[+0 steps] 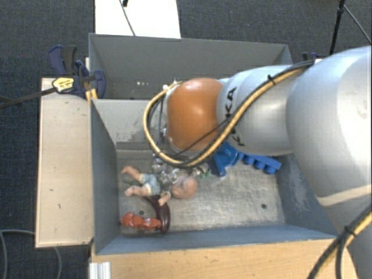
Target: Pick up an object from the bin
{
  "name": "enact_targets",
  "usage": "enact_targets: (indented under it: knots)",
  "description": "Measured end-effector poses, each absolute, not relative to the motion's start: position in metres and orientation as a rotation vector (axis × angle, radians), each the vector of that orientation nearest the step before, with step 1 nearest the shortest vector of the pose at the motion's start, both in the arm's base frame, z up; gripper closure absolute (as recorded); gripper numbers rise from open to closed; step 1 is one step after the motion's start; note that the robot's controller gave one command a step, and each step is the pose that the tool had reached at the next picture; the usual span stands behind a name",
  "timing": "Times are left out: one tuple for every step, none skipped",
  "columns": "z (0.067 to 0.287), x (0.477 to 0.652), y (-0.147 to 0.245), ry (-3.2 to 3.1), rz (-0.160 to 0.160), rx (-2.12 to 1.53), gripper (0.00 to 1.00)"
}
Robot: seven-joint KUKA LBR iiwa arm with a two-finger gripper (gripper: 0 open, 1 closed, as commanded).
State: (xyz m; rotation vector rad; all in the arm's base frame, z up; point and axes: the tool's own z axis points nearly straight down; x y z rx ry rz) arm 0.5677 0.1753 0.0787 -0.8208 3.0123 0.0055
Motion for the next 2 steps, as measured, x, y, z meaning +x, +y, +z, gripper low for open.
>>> enact_targets:
  knots:
    - [0.082,0.567,0.175,3.015,0.005,-0.820,1.00]
    - [0.096,0.566,0.174,3.025,0.002,-0.821,1.00]
